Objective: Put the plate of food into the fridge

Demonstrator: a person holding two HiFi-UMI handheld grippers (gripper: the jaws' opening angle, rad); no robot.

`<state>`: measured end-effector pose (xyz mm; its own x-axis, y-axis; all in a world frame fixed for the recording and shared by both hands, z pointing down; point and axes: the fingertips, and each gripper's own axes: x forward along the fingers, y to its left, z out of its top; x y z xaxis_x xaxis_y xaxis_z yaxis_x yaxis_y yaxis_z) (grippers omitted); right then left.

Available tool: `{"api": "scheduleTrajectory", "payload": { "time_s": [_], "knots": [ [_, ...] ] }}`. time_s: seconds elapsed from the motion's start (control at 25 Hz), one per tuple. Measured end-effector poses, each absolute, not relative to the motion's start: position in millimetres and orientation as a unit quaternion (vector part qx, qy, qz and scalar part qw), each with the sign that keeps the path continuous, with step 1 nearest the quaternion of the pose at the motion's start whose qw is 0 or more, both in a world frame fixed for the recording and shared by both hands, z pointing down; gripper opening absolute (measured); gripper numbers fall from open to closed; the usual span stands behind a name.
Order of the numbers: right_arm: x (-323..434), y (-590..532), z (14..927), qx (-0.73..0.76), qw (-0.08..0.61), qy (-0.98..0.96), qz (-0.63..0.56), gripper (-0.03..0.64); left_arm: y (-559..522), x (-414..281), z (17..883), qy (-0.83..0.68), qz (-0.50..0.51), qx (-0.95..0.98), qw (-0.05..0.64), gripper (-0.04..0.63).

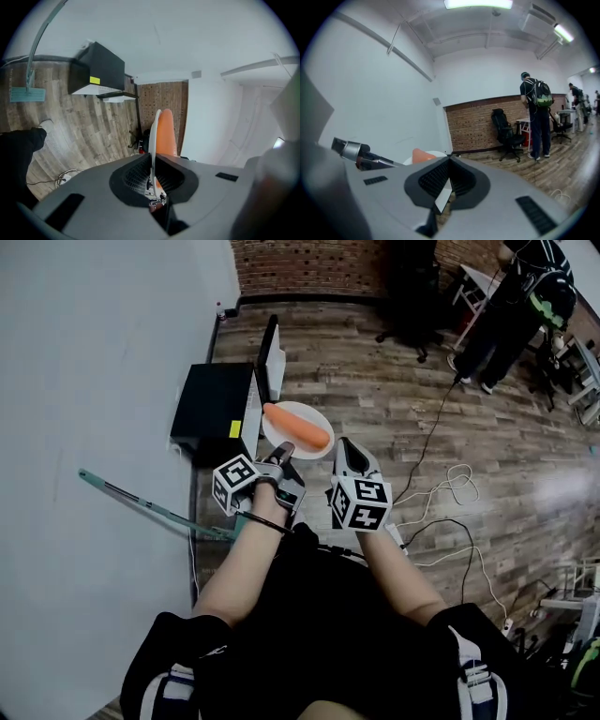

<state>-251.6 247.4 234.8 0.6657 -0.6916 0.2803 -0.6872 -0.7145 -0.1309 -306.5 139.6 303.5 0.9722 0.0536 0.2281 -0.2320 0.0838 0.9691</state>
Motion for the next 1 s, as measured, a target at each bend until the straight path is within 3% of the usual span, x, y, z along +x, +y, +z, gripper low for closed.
{"api": "scheduleTrajectory", "payload": {
  "time_s": [0.64, 1.0],
  "knots": [
    [-88, 124, 220, -0.915, -0.011, 0.369, -0.163, 0.014, 11, -142, 291, -0.059, 0.096, 0.661, 0.742, 0.021],
    [-58, 103, 235, -0.912, -0.029, 0.370, -0.174, 0.014, -7, -111, 309, -0.057, 0.100, 0.648, 0.753, 0.021]
  ]
}}
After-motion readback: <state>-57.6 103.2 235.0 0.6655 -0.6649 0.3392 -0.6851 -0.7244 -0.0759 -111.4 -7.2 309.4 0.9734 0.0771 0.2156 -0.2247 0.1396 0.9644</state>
